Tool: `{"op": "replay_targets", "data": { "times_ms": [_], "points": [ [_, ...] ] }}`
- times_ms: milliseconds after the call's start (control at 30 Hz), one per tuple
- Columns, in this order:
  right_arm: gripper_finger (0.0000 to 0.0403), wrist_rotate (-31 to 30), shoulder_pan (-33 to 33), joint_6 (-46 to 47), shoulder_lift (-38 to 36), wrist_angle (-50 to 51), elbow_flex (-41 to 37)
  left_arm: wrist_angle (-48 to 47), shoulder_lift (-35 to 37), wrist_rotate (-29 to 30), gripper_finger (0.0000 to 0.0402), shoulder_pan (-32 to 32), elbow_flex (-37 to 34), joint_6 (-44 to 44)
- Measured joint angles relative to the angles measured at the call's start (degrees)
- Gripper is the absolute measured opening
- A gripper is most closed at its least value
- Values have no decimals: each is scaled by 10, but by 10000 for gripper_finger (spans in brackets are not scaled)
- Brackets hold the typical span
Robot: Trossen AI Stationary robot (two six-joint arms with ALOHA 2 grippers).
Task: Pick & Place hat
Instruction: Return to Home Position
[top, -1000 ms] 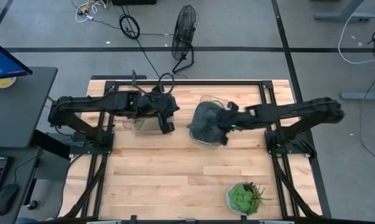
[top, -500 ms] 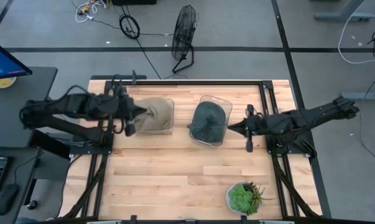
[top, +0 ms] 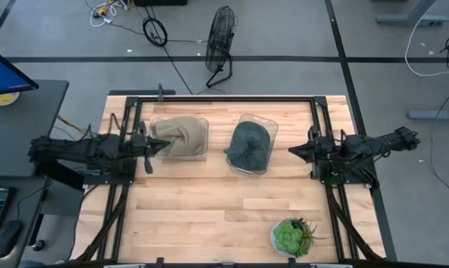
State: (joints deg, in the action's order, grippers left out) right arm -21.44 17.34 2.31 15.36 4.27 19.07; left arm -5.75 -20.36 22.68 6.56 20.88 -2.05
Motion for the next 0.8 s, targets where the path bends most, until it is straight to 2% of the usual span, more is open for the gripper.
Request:
{"op": "replay_targets", "data": {
  "times_ms": [200, 367, 567, 667, 800],
  "points": [
    [2, -2, 0, -8, -88, -1, -45, -10, 121, 1, 3, 0, -48, -28],
    [2, -2, 0, -13, -139, -3, -76, 0, 188, 0, 3, 0, -97, -17],
    [2, -2, 0, -14, -154, -2, -98, 65, 200, -60, 3, 0, -169, -47],
    [2, -11, 0, -17, -154, -5, -103, 105, 201, -61, 3, 0, -204, -64],
    [2, -21, -1, -5, -154, -6, -106, 118, 198, -64, 3, -3, -203, -73]
  ]
}}
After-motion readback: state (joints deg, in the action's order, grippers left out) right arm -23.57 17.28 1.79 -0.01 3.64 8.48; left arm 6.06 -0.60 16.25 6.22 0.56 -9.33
